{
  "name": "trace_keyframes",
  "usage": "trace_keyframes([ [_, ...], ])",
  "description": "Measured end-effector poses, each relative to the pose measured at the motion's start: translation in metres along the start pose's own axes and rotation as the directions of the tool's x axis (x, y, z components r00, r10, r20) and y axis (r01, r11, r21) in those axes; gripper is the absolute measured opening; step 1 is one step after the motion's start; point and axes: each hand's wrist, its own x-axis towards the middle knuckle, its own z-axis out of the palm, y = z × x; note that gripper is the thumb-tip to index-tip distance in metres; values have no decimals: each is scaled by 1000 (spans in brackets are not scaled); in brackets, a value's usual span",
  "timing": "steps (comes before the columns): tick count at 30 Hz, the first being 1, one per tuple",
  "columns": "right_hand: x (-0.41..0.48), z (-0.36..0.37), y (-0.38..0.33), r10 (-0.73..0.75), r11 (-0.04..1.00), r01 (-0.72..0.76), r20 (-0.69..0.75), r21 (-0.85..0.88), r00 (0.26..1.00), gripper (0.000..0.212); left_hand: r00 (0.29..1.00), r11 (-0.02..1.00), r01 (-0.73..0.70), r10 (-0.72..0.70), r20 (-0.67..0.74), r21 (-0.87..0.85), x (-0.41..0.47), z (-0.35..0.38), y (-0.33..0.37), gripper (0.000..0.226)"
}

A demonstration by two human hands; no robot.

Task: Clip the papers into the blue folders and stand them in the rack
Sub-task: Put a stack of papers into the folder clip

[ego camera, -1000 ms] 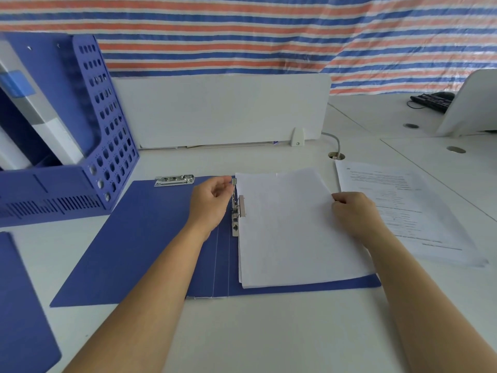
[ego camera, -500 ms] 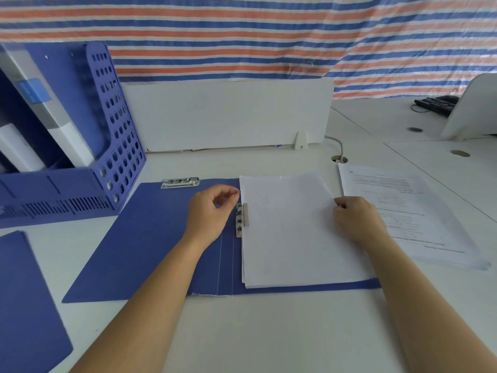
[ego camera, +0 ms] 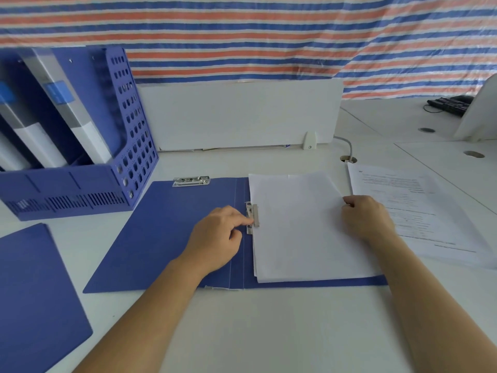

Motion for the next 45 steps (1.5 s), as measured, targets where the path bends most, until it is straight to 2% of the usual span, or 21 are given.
trace_keyframes([
  [4,-3,-1,-2,4,1000,-4,2,0,1000,37,995,984,-66,52,87,168,-3,-1,2,40],
  [9,-5,-1,-3,2,1000,-2,-3,1,1000,36,994,963,-83,61,93,258,-6,2,4,45],
  [14,-7,-1,-3,-32,999,32,-29,8,999,35,999,983,39,-42,12,182,-2,4,-1,44],
  [17,-8,3,-1,-40,999,41,-79,5,996,33,999,983,39,-40,1,180,-1,5,-3,44],
  [19,-9,6,0,-62,997,55,-144,-54,988,30,999,982,35,-35,-2,183,-2,5,-2,44],
  [22,-13,10,-5,-181,973,148,-186,-180,966,35,999,982,38,-37,-8,185,1,8,-3,42],
  [26,-26,21,-16,-371,924,356,-105,-139,923,45,998,977,58,-57,-8,204,13,8,-3,41],
  [30,-37,31,-15,-479,864,493,130,-106,868,50,998,965,53,-46,-31,256,4,-2,-13,36],
  [34,-34,39,-14,-472,853,493,146,-170,869,50,1000,977,21,-25,14,211,-20,-22,-17,38],
  [39,-30,43,-18,-425,875,443,126,-195,896,52,972,981,-9,-37,233,193,-41,-36,-11,67],
  [45,-30,40,-16,-414,882,434,139,-180,899,52,995,934,85,-64,-70,348,-38,-39,-27,61],
])
